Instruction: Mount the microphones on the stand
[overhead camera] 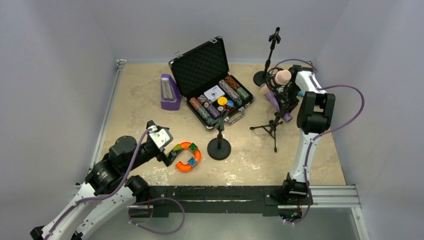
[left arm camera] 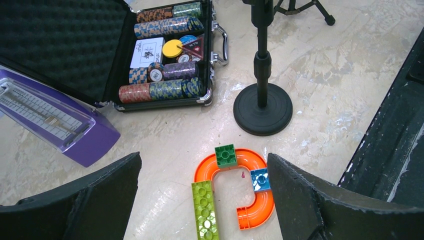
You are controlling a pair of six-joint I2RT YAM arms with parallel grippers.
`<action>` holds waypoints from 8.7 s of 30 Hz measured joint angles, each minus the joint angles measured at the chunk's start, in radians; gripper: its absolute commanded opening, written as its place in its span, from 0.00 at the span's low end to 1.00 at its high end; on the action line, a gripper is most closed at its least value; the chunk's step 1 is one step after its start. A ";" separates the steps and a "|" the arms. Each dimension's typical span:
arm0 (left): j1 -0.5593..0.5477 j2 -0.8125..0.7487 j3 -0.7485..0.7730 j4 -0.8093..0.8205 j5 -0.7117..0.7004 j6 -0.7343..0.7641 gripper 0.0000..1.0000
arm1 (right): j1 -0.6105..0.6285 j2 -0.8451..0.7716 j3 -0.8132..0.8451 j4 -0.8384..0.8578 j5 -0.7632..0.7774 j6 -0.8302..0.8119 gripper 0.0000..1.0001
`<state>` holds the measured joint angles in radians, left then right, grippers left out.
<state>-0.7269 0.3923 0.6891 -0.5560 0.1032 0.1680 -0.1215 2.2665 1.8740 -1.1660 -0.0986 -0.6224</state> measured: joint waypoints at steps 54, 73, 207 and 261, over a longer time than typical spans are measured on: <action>0.000 0.010 0.103 0.133 0.119 -0.364 0.99 | -0.099 -1.175 -0.050 0.190 -0.569 0.216 0.00; -0.185 0.618 0.407 0.610 0.406 -0.624 0.99 | 0.259 -1.307 -0.467 0.052 -1.042 0.196 0.00; -0.250 1.230 1.114 -0.397 -0.160 -0.327 0.19 | -0.061 -1.626 -0.932 0.443 -1.300 0.170 0.00; -0.196 0.365 0.438 -0.029 0.004 -0.160 0.99 | -0.070 -1.531 -0.899 0.132 -1.326 -0.222 0.00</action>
<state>-0.9230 0.7578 1.1275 -0.5850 0.1074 0.0078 -0.1917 0.7357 0.9749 -1.0344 -1.4246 -0.8444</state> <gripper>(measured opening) 0.992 0.426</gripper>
